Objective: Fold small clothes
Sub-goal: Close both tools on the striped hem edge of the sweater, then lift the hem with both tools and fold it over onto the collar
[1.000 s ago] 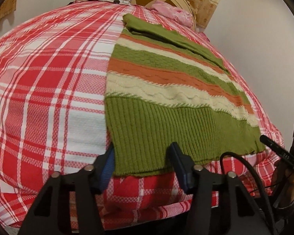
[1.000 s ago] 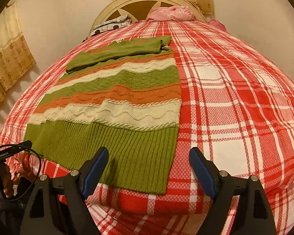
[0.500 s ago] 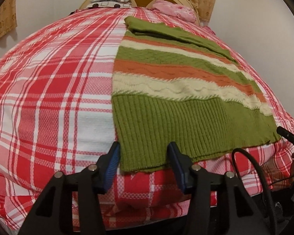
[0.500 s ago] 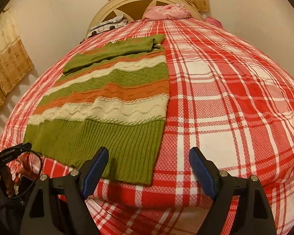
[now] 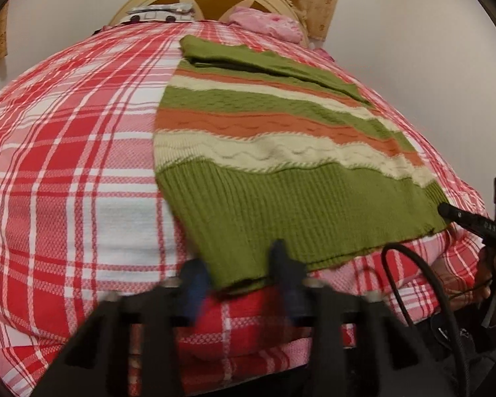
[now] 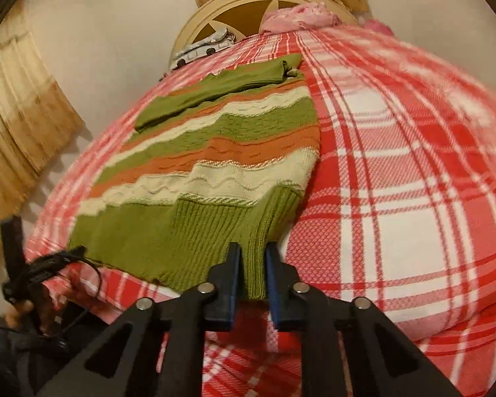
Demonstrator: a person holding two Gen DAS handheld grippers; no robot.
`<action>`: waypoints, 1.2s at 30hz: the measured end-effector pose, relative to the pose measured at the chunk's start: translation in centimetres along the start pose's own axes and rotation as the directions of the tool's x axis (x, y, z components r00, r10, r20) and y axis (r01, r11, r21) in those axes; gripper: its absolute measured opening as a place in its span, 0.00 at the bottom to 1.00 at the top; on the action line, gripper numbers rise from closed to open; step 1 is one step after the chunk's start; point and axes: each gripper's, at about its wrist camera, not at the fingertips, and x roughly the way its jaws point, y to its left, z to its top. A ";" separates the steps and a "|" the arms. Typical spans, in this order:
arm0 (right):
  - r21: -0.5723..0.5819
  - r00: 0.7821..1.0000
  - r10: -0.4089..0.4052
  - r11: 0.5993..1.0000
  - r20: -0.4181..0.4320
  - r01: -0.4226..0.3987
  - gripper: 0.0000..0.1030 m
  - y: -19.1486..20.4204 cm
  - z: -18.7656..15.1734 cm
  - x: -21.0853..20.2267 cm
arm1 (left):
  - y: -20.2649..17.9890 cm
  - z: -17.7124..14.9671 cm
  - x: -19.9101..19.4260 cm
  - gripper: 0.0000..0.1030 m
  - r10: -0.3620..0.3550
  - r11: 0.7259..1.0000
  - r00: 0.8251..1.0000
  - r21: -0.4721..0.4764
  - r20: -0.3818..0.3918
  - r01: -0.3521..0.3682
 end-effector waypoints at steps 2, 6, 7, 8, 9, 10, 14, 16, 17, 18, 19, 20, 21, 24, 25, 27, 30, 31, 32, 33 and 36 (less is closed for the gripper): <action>0.048 0.998 0.063 0.997 0.024 -0.064 0.13 -0.6 0.2 -0.5 | -0.1 0.2 -0.7 0.11 -0.025 1.000 0.999 0.012 0.025 0.024; 0.026 0.993 0.076 0.997 0.086 -0.079 0.11 -0.1 0.6 -1.6 | -0.3 0.8 -2.4 0.11 -0.047 0.999 0.992 0.028 0.114 0.045; 0.025 0.993 0.075 0.997 0.086 -0.077 0.11 0.0 0.6 -1.6 | -0.3 1.0 -2.4 0.10 -0.055 0.998 0.992 0.033 0.116 0.051; 0.027 0.993 0.078 0.996 0.083 -0.081 0.11 0.0 0.7 -1.6 | -0.2 1.1 -2.3 0.10 -0.058 0.998 0.992 0.033 0.115 0.054; 0.029 0.993 0.084 0.996 0.083 -0.086 0.11 0.0 0.7 -1.6 | -0.1 1.2 -2.2 0.11 -0.058 0.998 0.992 0.029 0.114 0.055; 0.028 0.993 0.080 0.996 0.085 -0.082 0.11 0.1 0.7 -1.6 | 0.0 1.2 -2.0 0.10 -0.055 0.998 0.993 0.024 0.107 0.053; 0.050 0.994 0.076 0.996 0.074 -0.080 0.10 -0.4 0.8 -1.4 | 0.6 1.8 -1.7 0.10 -0.064 0.998 0.993 0.008 0.101 0.063; 0.046 0.993 0.078 0.996 0.090 -0.082 0.10 -0.3 1.3 -1.9 | 0.6 2.3 -2.4 0.10 -0.067 0.998 0.990 0.021 0.125 0.065; 0.038 0.992 0.077 0.996 0.101 -0.082 0.10 -0.1 1.7 -2.1 | 0.6 2.7 -2.6 0.10 -0.068 0.997 0.988 0.032 0.141 0.064; 0.029 0.990 0.081 0.996 0.115 -0.085 0.10 0.2 2.1 -2.5 | 0.5 3.2 -2.8 0.10 -0.070 0.997 0.985 0.040 0.157 0.065; 0.020 0.988 0.084 0.996 0.130 -0.087 0.10 0.5 2.8 -2.9 | 0.4 3.8 -2.9 0.10 -0.074 0.997 0.982 0.047 0.172 0.067; 0.014 0.987 0.083 0.996 0.139 -0.086 0.09 0.7 3.2 -3.0 | 0.5 4.2 -2.8 0.10 -0.072 0.997 0.981 0.048 0.179 0.065; 0.005 0.985 0.081 0.997 0.154 -0.083 0.06 1.0 3.9 -3.2 | 0.6 4.7 -2.6 0.10 -0.072 0.997 0.981 0.042 0.182 0.066; 0.010 0.979 0.096 0.995 0.177 -0.099 0.05 1.4 5.5 -3.7 | 0.8 5.9 -2.6 0.10 -0.087 0.996 0.976 0.022 0.197 0.084; 0.008 0.976 0.109 0.994 0.189 -0.113 0.05 1.8 6.2 -3.9 | 0.6 6.4 -2.9 0.10 -0.096 0.995 0.972 0.025 0.215 0.093; -0.012 0.970 0.126 0.992 0.206 -0.126 0.05 2.7 7.2 -4.4 | 0.3 7.0 -3.5 0.10 -0.106 0.994 0.965 0.038 0.241 0.099; -0.027 0.968 0.136 0.991 0.212 -0.133 0.05 3.4 8.0 -4.5 | 0.3 7.8 -4.0 0.10 -0.118 0.993 0.959 0.041 0.259 0.111; -0.021 0.968 0.137 0.991 0.212 -0.135 0.05 3.4 8.2 -4.4 | 0.5 8.0 -4.2 0.10 -0.123 0.992 0.957 0.037 0.264 0.118; -0.018 0.967 0.137 0.991 0.213 -0.136 0.05 3.4 8.2 -4.4 | 0.6 8.2 -4.4 0.10 -0.124 0.992 0.955 0.036 0.270 0.119; -0.016 0.967 0.130 0.991 0.220 -0.130 0.05 3.3 8.3 -4.5 | 0.6 8.3 -4.6 0.10 -0.124 0.992 0.953 0.036 0.275 0.119; -0.001 0.961 0.138 0.990 0.242 -0.142 0.05 3.0 8.9 -5.2 | 1.0 9.0 -5.0 0.10 -0.123 0.992 0.948 0.030 0.292 0.120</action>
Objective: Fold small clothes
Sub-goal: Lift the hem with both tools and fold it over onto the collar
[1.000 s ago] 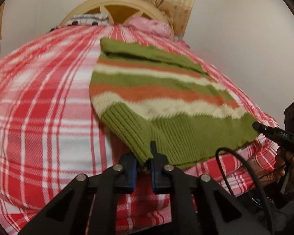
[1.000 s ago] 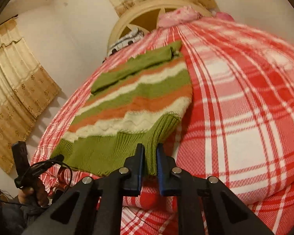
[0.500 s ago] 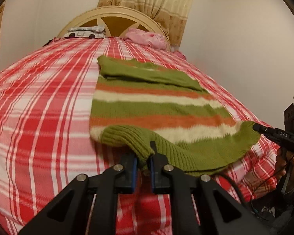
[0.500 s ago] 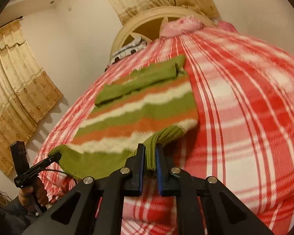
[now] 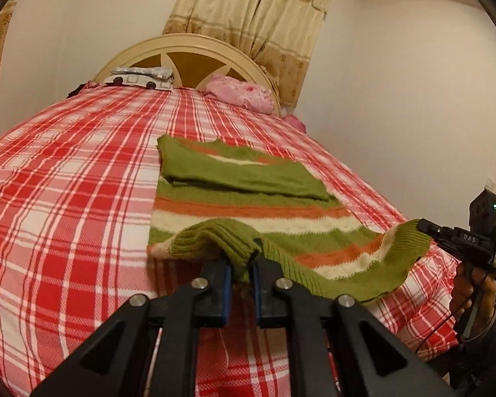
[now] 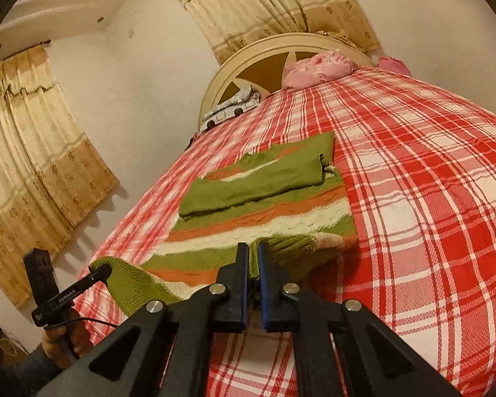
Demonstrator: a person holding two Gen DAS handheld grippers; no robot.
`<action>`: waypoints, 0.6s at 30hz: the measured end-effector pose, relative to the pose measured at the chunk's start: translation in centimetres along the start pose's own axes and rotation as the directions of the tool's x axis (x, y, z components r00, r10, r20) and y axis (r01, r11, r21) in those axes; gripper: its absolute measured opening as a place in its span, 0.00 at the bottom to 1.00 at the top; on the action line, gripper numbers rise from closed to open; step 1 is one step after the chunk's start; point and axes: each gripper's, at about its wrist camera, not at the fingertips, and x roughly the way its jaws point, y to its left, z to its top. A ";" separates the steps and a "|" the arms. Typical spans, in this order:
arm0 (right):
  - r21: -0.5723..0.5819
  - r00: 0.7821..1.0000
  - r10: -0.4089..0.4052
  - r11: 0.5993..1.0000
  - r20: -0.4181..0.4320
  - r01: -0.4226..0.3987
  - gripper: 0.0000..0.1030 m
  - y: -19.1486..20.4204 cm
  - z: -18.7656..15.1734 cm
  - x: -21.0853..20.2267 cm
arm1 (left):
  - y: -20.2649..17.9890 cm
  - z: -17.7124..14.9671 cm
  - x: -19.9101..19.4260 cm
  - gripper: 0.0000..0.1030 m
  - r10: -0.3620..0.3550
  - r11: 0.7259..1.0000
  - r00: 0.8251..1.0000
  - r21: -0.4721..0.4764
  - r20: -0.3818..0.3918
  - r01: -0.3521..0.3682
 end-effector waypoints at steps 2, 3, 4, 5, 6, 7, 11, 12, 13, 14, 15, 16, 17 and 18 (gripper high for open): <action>0.000 1.000 0.004 1.000 0.019 -0.004 0.05 0.1 0.7 -0.4 | 0.4 0.7 0.0 0.10 0.002 1.000 1.000 -0.008 0.014 -0.002; -0.002 1.000 0.009 1.000 0.028 -0.009 0.05 0.2 1.2 -0.5 | 0.4 0.8 0.2 0.10 0.004 1.000 1.000 -0.010 0.016 -0.003; -0.004 0.999 0.010 1.000 0.034 -0.010 0.05 0.3 1.6 -0.5 | 0.6 1.1 0.3 0.10 0.003 1.000 1.000 -0.016 0.018 -0.003; -0.008 0.999 0.011 1.000 0.045 -0.011 0.05 0.5 2.1 -0.5 | 0.7 1.4 0.5 0.10 -0.001 1.000 1.000 -0.023 0.019 0.001; -0.010 0.999 0.012 1.000 0.050 -0.012 0.05 0.5 2.4 -0.4 | 0.8 1.8 0.8 0.10 -0.002 1.000 1.000 -0.028 0.022 0.003; -0.011 0.998 0.016 1.000 0.056 -0.016 0.05 0.7 3.0 -0.2 | 0.9 2.1 1.0 0.10 0.003 1.000 1.000 -0.028 0.023 -0.002; -0.014 0.997 0.020 1.000 0.073 -0.019 0.05 0.8 4.4 0.5 | 0.8 3.3 1.7 0.10 0.000 1.000 0.999 -0.024 0.034 0.001; -0.014 0.997 0.021 1.000 0.076 -0.020 0.05 0.8 4.6 0.7 | 0.7 3.7 1.9 0.10 -0.002 1.000 0.999 -0.020 0.035 0.003; -0.013 0.997 0.020 1.000 0.079 -0.019 0.05 0.8 5.0 1.0 | 0.7 3.9 2.0 0.10 -0.004 1.000 0.999 -0.019 0.038 0.005; -0.014 0.997 0.020 1.000 0.079 -0.019 0.05 0.8 5.3 1.2 | 0.7 4.2 2.2 0.10 -0.005 1.000 0.999 -0.016 0.040 0.006; -0.014 0.997 0.021 1.000 0.080 -0.020 0.05 0.8 5.5 1.4 | 0.7 4.6 2.5 0.10 -0.008 1.000 0.999 -0.014 0.039 0.008; -0.016 0.997 0.021 1.000 0.080 -0.019 0.05 0.8 6.0 1.7 | 0.7 4.9 2.6 0.10 -0.016 1.000 0.999 -0.017 0.038 0.016; -0.017 0.997 0.020 1.000 0.080 -0.018 0.05 0.7 6.1 1.9 | 0.8 5.5 2.9 0.10 -0.030 0.999 0.999 -0.026 0.038 0.031; -0.017 0.997 0.019 1.000 0.080 -0.018 0.05 0.7 6.5 2.2 | 0.7 5.8 3.1 0.10 -0.039 0.999 0.999 -0.029 0.038 0.040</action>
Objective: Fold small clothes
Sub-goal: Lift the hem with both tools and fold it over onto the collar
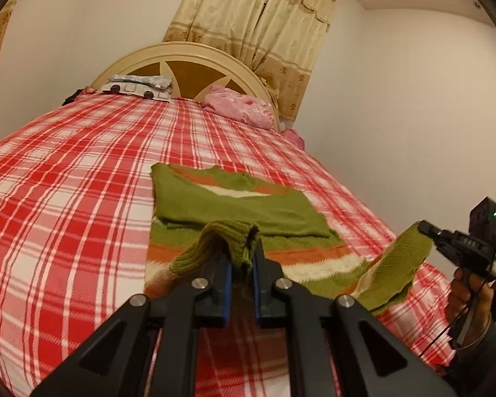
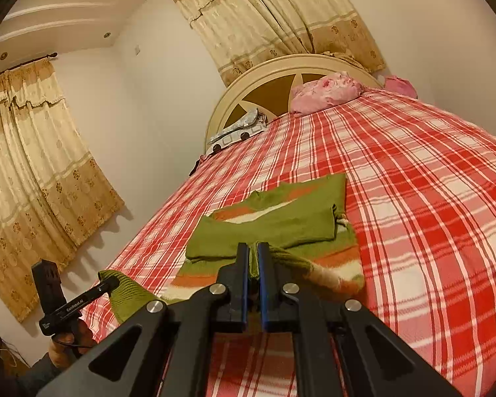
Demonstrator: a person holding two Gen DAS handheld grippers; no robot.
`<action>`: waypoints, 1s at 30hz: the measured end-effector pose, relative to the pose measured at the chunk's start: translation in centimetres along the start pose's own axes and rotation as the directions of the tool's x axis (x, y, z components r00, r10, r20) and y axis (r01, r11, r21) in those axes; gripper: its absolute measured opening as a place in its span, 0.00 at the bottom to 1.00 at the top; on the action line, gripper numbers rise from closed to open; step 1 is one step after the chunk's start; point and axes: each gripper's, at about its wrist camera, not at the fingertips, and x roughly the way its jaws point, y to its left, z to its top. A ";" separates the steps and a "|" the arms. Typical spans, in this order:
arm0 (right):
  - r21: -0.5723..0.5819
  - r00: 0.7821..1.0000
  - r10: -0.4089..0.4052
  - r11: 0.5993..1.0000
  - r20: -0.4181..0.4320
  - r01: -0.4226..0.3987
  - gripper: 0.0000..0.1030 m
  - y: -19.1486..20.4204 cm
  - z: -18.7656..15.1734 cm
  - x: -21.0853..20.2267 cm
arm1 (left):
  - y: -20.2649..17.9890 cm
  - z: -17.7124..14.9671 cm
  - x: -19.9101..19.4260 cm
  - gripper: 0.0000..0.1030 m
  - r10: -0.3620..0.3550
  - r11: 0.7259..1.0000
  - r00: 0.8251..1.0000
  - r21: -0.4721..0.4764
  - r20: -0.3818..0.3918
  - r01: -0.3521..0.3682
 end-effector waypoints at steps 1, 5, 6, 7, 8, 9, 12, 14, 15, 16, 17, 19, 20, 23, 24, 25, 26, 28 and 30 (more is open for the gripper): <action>0.001 1.000 0.001 1.000 0.000 -0.001 0.05 -0.1 0.4 0.4 | 0.0 0.3 0.2 0.10 -0.005 1.000 1.000 0.000 0.000 0.005; 0.001 1.000 -0.006 1.000 0.009 0.006 0.05 -0.3 1.8 1.4 | 0.3 1.8 1.2 0.10 -0.005 1.000 1.000 0.002 0.012 0.005; 0.000 1.000 -0.007 1.000 0.012 0.007 0.05 -0.4 2.4 1.8 | 0.4 2.0 1.4 0.10 -0.006 1.000 1.000 -0.002 0.012 0.006; -0.002 1.000 -0.008 1.000 0.014 0.008 0.05 -0.4 2.8 2.1 | 0.7 2.5 1.7 0.10 -0.008 1.000 1.000 -0.010 0.015 0.009; -0.004 1.000 -0.008 1.000 0.015 0.008 0.05 -0.4 3.1 2.3 | 0.9 2.6 1.8 0.10 -0.009 1.000 1.000 -0.015 0.017 0.009; -0.010 1.000 -0.010 1.000 0.016 0.010 0.05 -0.4 3.7 2.8 | 1.2 2.9 2.1 0.10 -0.010 1.000 1.000 -0.023 0.020 0.010; -0.027 1.000 -0.016 0.999 0.016 0.017 0.05 -0.3 5.0 3.9 | 1.7 3.9 2.8 0.10 -0.005 1.000 1.000 -0.024 0.024 0.006; -0.033 1.000 -0.019 0.999 0.012 0.019 0.05 -0.4 6.0 4.8 | 2.1 4.8 3.7 0.10 -0.003 1.000 1.000 -0.026 0.023 0.003; -0.036 1.000 -0.021 0.999 0.010 0.021 0.05 -0.4 6.3 5.1 | 2.2 5.1 4.0 0.10 -0.002 1.000 1.000 -0.027 0.023 0.003; -0.041 1.000 -0.024 0.999 0.007 0.024 0.05 -0.4 6.7 5.7 | 2.5 5.7 4.5 0.10 -0.004 1.000 1.000 -0.031 0.023 0.005; -0.045 1.000 -0.026 0.999 0.005 0.027 0.05 -0.4 7.2 6.3 | 2.6 6.1 4.8 0.10 -0.003 1.000 1.000 -0.031 0.024 0.004; -0.054 0.999 -0.032 0.998 0.000 0.032 0.04 -0.5 8.2 7.4 | 2.9 7.1 5.9 0.09 0.000 1.000 1.000 -0.026 0.027 0.001; -0.058 0.999 -0.036 0.998 -0.002 0.035 0.04 -0.6 8.7 8.1 | 3.0 7.5 6.4 0.09 0.001 1.000 1.000 -0.024 0.027 0.000; -0.067 0.999 -0.047 0.997 -0.003 0.046 0.04 -0.8 9.8 9.6 | 3.4 8.4 7.8 0.09 0.002 1.000 1.000 -0.021 0.024 -0.002; -0.066 0.999 -0.050 0.997 -0.004 0.050 0.04 -1.1 10.4 10.4 | 3.6 8.7 8.4 0.09 0.003 1.000 1.000 -0.020 0.022 -0.002; -0.066 0.999 -0.054 0.996 -0.006 0.054 0.04 -1.3 10.8 11.0 | 3.8 9.0 8.9 0.09 0.006 1.000 1.000 -0.020 0.020 -0.005; -0.067 0.998 -0.058 0.996 -0.007 0.057 0.04 -1.4 11.1 11.5 | 4.0 9.3 9.6 0.09 0.012 1.000 1.000 -0.024 0.017 -0.012; -0.069 0.998 -0.066 0.996 -0.014 0.065 0.04 -1.9 11.9 12.9 | 4.5 9.9 10.7 0.09 0.012 0.999 1.000 -0.034 0.006 -0.012; -0.076 0.997 -0.075 0.994 -0.023 0.073 0.04 -2.2 12.5 14.2 | 4.8 10.6 11.9 0.09 0.022 0.999 1.000 -0.028 -0.001 -0.022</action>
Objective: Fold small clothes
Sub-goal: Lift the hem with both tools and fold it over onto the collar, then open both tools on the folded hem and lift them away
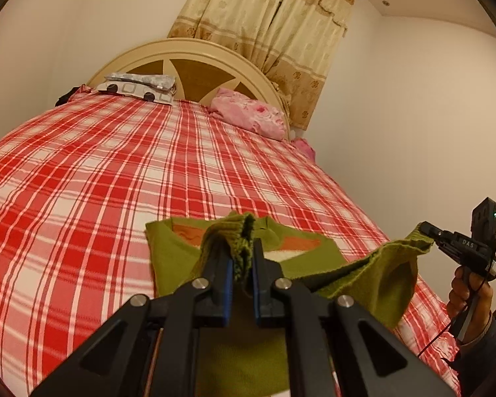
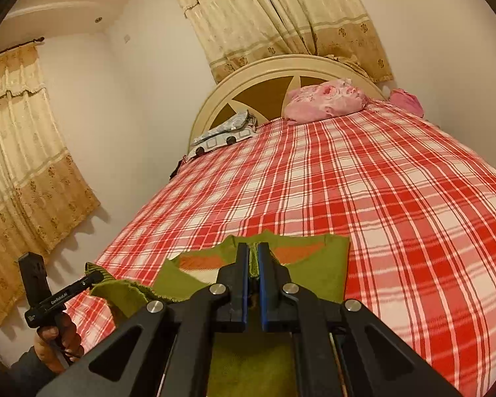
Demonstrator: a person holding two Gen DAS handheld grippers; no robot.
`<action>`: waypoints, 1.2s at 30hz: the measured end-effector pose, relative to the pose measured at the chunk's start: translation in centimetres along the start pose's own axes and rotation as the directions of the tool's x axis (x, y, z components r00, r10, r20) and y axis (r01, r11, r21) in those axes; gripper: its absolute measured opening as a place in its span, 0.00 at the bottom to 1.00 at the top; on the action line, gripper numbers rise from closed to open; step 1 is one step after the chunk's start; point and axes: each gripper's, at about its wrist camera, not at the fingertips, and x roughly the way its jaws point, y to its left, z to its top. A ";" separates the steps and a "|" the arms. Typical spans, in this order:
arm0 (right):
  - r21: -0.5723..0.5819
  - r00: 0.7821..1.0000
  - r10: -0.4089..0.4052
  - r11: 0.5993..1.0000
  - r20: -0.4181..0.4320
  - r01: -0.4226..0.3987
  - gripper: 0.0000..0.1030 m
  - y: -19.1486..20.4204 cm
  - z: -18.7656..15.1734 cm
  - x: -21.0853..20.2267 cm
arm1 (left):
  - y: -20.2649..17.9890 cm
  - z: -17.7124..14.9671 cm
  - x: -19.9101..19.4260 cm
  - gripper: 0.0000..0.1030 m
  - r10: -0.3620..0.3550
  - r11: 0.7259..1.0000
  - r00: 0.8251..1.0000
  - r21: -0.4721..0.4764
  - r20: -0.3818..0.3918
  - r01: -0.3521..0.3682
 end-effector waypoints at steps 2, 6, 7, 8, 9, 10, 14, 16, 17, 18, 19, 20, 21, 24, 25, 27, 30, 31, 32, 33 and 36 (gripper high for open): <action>-0.011 1.000 -0.009 1.000 -0.013 0.009 0.04 -0.3 0.8 1.8 | 0.2 0.7 1.2 0.09 0.006 1.000 1.000 0.017 0.000 -0.006; -0.019 0.999 -0.027 0.999 -0.041 0.026 0.04 -1.2 2.1 5.3 | 0.8 2.0 4.4 0.09 0.023 0.999 1.000 0.042 -0.018 -0.022; -0.017 0.998 -0.030 0.999 -0.050 0.029 0.04 -1.6 2.3 6.1 | 0.9 2.1 4.9 0.09 0.029 0.999 0.999 0.044 -0.022 -0.028; -0.015 0.998 -0.033 0.999 -0.059 0.032 0.04 -1.9 2.4 6.9 | 1.3 2.1 5.9 0.09 0.034 0.998 0.999 0.044 -0.033 -0.032; -0.014 0.997 -0.038 0.999 -0.070 0.038 0.04 -2.3 2.6 7.9 | 1.5 2.1 6.4 0.09 0.036 0.998 0.999 0.043 -0.038 -0.034; -0.013 0.995 -0.045 0.999 -0.084 0.044 0.04 -2.7 2.7 9.1 | 2.0 2.0 7.4 0.09 0.042 0.998 0.998 0.040 -0.052 -0.040; 0.009 0.987 -0.069 0.997 -0.143 0.071 0.04 -4.8 2.4 13.2 | 3.4 1.7 10.3 0.09 0.056 0.998 0.994 0.019 -0.091 -0.054; 0.019 0.982 -0.082 0.996 -0.171 0.086 0.04 -5.9 2.0 15.1 | 3.9 1.5 11.4 0.09 0.064 0.998 0.993 0.010 -0.103 -0.063; 0.022 0.979 -0.089 0.995 -0.182 0.095 0.04 -6.4 1.8 15.9 | 4.0 1.5 12.0 0.09 0.067 0.998 0.992 0.009 -0.107 -0.066; 0.023 0.976 -0.098 0.994 -0.193 0.104 0.04 -6.8 1.7 16.7 | 4.1 1.5 12.6 0.09 0.073 0.997 0.991 0.010 -0.113 -0.072; 0.022 0.974 -0.106 0.993 -0.201 0.113 0.04 -7.1 1.6 17.4 | 4.2 1.5 13.0 0.09 0.080 0.997 0.990 0.013 -0.118 -0.079; 0.021 0.971 -0.116 0.992 -0.209 0.123 0.04 -7.4 1.5 18.0 | 4.3 1.4 13.2 0.09 0.083 0.997 0.989 0.014 -0.120 -0.082; 0.023 0.967 -0.122 0.991 -0.224 0.130 0.05 -7.8 1.4 18.7 | 4.5 1.4 13.6 0.10 0.096 0.995 0.988 0.016 -0.123 -0.095; 0.052 0.961 -0.132 0.987 -0.242 0.149 0.05 -9.2 1.4 20.3 | 4.8 1.4 13.7 0.11 0.137 0.991 0.983 0.019 -0.121 -0.135; 0.060 0.962 -0.142 0.985 -0.233 0.160 0.05 -9.8 1.5 20.7 | 4.9 1.6 13.7 0.12 0.157 0.988 0.980 0.018 -0.119 -0.156; 0.055 0.958 -0.137 0.986 -0.253 0.156 0.06 -10.2 1.4 21.4 | 4.9 1.4 13.0 0.13 0.156 0.988 0.981 0.022 -0.116 -0.154; -0.022 0.942 -0.199 0.980 -0.269 0.200 0.42 -9.4 0.8 21.4 | 4.1 0.6 11.9 0.30 0.180 0.982 0.977 0.073 -0.113 -0.172; -0.043 0.943 -0.190 0.982 -0.272 0.185 0.62 -8.9 0.6 21.1 | 3.7 0.1 11.5 0.43 0.189 0.979 0.975 0.093 -0.114 -0.179; -0.042 0.945 -0.161 0.987 -0.285 0.155 0.87 -8.6 0.2 20.8 | 3.4 -0.4 11.2 0.47 0.201 0.976 0.973 0.108 -0.114 -0.189; -0.029 0.947 -0.141 0.990 -0.289 0.138 0.88 -8.5 -0.1 20.4 | 3.1 -1.1 10.8 0.51 0.208 0.973 0.971 0.127 -0.117 -0.193; -0.066 0.936 -0.161 0.987 -0.314 0.148 0.88 -7.9 -0.8 20.2 | 2.6 -2.4 10.5 0.51 0.241 0.962 0.962 0.167 -0.130 -0.218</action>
